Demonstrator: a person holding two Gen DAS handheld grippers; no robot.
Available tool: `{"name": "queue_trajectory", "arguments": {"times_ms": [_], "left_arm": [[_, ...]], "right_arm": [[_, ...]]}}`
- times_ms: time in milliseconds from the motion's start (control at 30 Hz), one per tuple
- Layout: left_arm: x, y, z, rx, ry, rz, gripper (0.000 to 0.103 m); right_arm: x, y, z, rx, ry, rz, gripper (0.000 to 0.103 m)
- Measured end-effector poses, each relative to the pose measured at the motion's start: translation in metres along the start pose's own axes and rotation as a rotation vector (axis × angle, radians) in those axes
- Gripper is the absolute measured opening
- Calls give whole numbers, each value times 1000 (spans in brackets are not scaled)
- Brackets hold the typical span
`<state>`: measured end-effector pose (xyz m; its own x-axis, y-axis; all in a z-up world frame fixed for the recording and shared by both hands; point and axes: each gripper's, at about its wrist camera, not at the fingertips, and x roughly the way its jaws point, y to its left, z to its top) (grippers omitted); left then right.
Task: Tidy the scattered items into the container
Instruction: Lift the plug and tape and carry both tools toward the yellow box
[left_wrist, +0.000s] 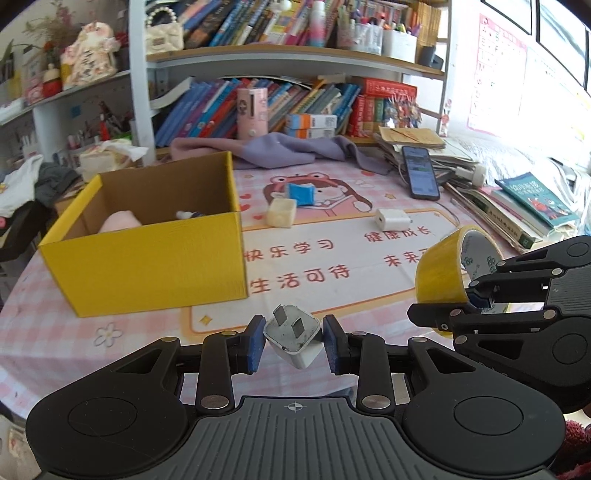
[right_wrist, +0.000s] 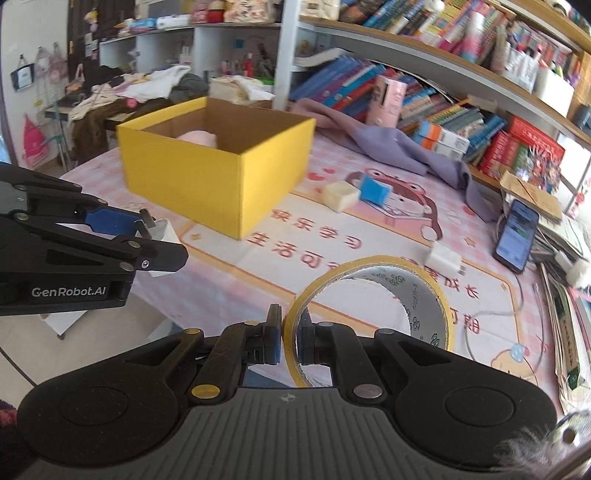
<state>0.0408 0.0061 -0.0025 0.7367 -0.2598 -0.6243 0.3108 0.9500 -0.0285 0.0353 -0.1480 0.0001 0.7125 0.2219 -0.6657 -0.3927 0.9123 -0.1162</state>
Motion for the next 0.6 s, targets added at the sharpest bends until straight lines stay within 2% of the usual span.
{"name": "queue_trajectory", "arguments": {"times_ms": [600], "left_arm": [[-37, 41, -15, -48, -50, 80, 31]], "right_arm": [[-2, 52, 20, -64, -61, 80, 7]]}}
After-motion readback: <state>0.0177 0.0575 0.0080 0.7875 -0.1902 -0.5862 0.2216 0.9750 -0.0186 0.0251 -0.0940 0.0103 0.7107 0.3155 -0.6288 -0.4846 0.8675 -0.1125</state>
